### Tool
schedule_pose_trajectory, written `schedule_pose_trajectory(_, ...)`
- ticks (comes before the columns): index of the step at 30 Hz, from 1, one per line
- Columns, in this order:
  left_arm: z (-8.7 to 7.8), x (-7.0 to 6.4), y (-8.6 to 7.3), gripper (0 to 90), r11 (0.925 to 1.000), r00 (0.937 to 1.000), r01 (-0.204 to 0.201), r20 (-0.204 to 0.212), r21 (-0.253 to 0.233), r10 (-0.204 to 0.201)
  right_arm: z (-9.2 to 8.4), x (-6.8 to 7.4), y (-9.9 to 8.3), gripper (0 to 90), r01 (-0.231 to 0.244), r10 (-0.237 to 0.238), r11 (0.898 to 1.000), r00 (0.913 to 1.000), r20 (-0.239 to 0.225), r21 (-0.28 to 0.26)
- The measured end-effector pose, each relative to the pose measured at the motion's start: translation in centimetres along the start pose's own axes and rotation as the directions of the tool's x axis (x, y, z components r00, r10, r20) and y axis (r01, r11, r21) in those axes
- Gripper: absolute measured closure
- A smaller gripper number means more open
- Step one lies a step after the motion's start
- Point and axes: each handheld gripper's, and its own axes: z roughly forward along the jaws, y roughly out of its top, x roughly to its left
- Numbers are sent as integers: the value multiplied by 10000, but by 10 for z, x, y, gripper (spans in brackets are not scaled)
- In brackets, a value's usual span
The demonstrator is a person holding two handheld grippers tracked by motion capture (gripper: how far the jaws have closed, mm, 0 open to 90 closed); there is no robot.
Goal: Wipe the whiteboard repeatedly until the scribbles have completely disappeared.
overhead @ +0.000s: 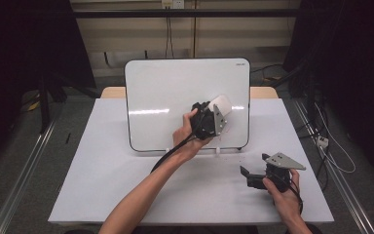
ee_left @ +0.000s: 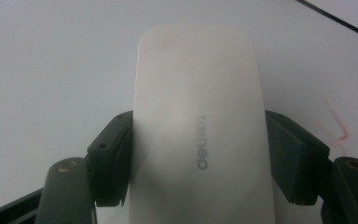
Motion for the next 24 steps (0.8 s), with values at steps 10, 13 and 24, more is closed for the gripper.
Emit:
schedule_pose_trajectory(10, 5, -27, 3, 310, 9978, 9966, -651, 495, -135, 657, 0, 0, 0, 61, -29, 29, 10000, 10000, -38, -10)
schedule_pose_trajectory(13, 1, -37, -4, 310, 9947, 9921, -1027, 708, -99, 1032, -1, 0, 0, 61, 5, -6, 10000, 10000, -52, -40)
schedule_pose_trajectory(24, -17, -48, -27, 311, 9793, 9698, -2016, 1442, 198, 1967, -2, 0, 0, 61, -83, 83, 10000, 10000, 3, -38)
